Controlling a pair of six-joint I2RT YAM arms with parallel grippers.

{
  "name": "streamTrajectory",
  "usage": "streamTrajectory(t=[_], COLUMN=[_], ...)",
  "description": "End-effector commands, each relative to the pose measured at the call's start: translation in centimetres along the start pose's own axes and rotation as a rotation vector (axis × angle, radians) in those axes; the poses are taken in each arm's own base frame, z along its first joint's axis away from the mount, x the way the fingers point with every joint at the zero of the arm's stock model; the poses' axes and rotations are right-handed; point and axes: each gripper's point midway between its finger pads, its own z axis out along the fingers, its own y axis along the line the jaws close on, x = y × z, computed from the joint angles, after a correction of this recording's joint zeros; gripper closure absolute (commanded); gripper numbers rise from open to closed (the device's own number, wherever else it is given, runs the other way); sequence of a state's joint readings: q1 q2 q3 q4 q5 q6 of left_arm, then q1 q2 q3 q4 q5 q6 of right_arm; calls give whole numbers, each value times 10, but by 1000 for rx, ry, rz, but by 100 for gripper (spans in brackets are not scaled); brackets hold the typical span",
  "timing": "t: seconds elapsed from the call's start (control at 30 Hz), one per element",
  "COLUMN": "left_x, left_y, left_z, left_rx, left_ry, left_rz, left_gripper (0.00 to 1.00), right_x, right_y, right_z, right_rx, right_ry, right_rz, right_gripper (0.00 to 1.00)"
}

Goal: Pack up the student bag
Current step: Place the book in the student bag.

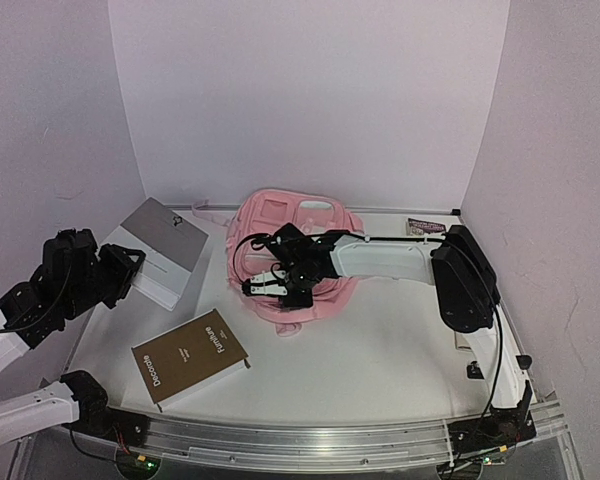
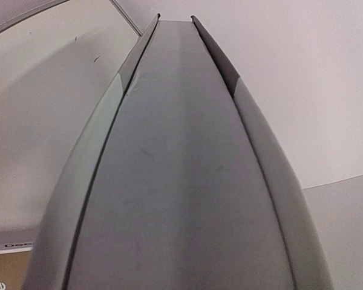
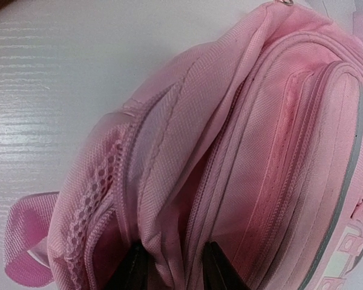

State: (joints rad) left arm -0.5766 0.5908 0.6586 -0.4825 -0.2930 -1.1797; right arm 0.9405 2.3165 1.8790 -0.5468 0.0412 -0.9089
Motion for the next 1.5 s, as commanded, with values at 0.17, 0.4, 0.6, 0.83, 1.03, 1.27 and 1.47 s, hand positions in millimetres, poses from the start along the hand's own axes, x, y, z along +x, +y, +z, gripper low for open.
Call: streamTrajectory(t=[0.17,0.4,0.6,0.83,1.03,1.27,1.47], left_x=[-10,-4,-2,15,38,70,87], left_y=[-11,-20,-25,-44,-49,-61,-61], left_z=[-5,-6,-19,-27,-32,-20,7], left_rx=[37,76,147,294,445,541,539], left_ry=[-37,4,17,106,194,352,411], left_rz=[-14,23,26,67,8,-8,-77], left_gripper=[100,100,100,100,100,100,100], right_x=[-9,-30,-28,-18,-12,-19,-27], right_y=[-6,-54,-107,-182,-218,-230,-226], right_z=[-38,-79,-106,-158,-186,-194,-197], right_rx=[1,117,227,367,465,485,451], right_ry=[-15,-98,-147,-271,-333,-399,-438], right_rz=[13,117,280,517,611,670,696], right_gripper=[100,100,100,100,100,100,100])
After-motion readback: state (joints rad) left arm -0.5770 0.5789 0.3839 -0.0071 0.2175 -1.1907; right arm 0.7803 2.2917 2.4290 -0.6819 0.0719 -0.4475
